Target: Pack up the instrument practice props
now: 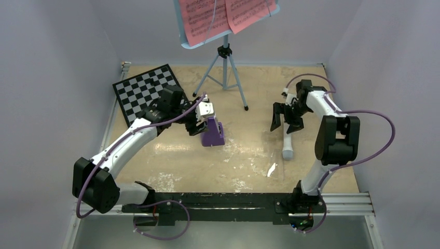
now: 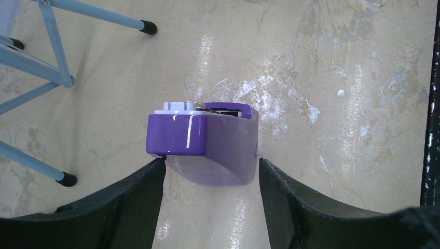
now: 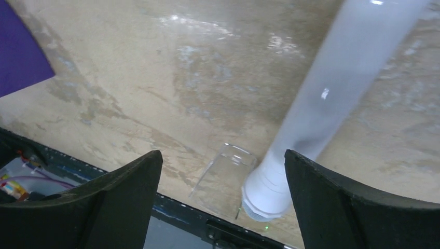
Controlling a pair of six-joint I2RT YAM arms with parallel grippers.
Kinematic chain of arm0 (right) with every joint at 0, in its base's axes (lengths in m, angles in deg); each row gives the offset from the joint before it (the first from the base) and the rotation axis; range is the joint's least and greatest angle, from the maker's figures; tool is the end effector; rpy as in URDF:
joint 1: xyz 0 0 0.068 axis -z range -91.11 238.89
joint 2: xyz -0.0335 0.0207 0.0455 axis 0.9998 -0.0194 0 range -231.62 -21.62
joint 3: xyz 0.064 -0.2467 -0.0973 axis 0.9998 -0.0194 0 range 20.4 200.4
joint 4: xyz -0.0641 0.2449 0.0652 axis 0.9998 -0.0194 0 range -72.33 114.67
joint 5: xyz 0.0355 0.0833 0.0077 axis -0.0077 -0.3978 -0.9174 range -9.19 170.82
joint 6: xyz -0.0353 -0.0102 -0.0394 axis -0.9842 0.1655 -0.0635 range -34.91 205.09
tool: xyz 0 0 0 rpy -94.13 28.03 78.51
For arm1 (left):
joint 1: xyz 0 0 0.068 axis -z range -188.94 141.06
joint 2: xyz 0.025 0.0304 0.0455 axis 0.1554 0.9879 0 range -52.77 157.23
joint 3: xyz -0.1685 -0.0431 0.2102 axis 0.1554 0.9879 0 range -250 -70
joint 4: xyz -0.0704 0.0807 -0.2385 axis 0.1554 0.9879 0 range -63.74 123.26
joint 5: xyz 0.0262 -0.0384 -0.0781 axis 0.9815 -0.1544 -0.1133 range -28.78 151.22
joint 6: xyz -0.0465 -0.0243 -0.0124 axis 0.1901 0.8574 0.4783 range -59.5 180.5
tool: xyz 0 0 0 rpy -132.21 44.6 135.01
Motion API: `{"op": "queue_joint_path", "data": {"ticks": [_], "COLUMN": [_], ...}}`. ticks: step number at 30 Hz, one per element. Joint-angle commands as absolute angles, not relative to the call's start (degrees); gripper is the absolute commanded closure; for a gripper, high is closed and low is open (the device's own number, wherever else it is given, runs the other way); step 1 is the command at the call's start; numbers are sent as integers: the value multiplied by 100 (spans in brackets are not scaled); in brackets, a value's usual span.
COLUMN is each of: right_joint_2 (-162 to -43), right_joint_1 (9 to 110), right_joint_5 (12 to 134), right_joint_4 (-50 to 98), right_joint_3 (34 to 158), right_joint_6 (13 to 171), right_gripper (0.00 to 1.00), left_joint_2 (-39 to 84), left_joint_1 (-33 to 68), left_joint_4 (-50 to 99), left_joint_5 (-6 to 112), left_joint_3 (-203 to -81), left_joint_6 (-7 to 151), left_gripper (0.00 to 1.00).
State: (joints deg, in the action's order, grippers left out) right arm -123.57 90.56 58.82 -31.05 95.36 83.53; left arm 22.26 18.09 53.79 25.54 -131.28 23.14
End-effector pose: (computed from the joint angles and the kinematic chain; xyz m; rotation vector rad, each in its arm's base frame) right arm 0.3340 0.0036 0.2080 -0.0336 2.9516 0.5683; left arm 0.2412 -0.1463 0.3008 1.4286 1.6735 -0.6091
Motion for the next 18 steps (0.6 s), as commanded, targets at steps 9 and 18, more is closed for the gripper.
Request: {"op": "queue_joint_path", "data": {"ticks": [9,18], "right_joint_2": [-12652,-11017], "right_joint_1": [9078,8468], "right_joint_5": [7304,6755], "right_joint_4": [-3731,-4130], "right_joint_3": [10341,9646], "right_joint_6": [7611,7121], "right_gripper": [9,8], "left_joint_2": [2185,570], "left_joint_1": [1839,1885], "left_joint_4": [5034,4321], "left_joint_5": [2803,2706], "left_joint_3": [-13361,-12694], "left_joint_6": [2270,2327], "left_gripper": [29,28]}}
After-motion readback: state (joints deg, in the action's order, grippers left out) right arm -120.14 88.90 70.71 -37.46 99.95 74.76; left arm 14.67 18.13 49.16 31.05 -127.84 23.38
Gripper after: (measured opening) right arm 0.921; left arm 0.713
